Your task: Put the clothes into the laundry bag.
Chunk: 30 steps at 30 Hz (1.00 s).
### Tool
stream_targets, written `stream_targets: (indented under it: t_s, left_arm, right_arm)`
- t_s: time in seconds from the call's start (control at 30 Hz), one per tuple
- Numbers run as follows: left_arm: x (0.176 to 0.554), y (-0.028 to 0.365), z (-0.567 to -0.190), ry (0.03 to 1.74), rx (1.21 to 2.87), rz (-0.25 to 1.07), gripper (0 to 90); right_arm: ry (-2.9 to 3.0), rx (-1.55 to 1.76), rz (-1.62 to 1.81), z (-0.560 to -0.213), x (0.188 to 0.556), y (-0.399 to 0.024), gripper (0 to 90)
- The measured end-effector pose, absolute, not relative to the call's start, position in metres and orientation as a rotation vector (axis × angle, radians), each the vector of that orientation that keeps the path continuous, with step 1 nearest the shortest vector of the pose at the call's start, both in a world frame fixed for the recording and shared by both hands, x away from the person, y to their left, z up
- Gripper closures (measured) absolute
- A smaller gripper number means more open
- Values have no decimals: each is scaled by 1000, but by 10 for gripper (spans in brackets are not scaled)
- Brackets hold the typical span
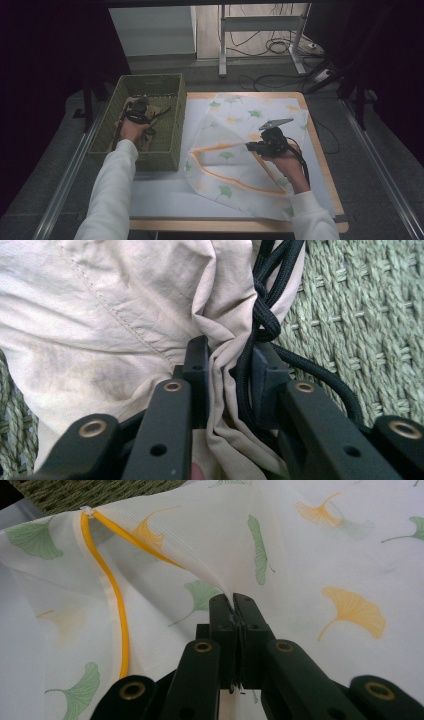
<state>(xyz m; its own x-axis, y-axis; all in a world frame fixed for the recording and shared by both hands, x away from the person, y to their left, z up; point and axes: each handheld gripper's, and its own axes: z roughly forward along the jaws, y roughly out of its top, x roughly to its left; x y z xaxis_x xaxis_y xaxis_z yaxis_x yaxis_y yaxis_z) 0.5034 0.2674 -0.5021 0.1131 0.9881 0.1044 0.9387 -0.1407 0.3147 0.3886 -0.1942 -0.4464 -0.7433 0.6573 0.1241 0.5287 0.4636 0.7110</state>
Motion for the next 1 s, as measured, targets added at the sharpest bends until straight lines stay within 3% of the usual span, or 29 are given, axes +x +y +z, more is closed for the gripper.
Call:
stream_targets:
  t_s: [0.33, 1.0]
  left_arm:
    - [499, 274, -491, 1916, 2128, 434, 812]
    - [481, 304, -459, 1838, 1979, 404, 829]
  right_arm:
    - [2537, 1059, 1140, -448, 389, -196, 863]
    - [2532, 1068, 1136, -448, 389, -197, 863]
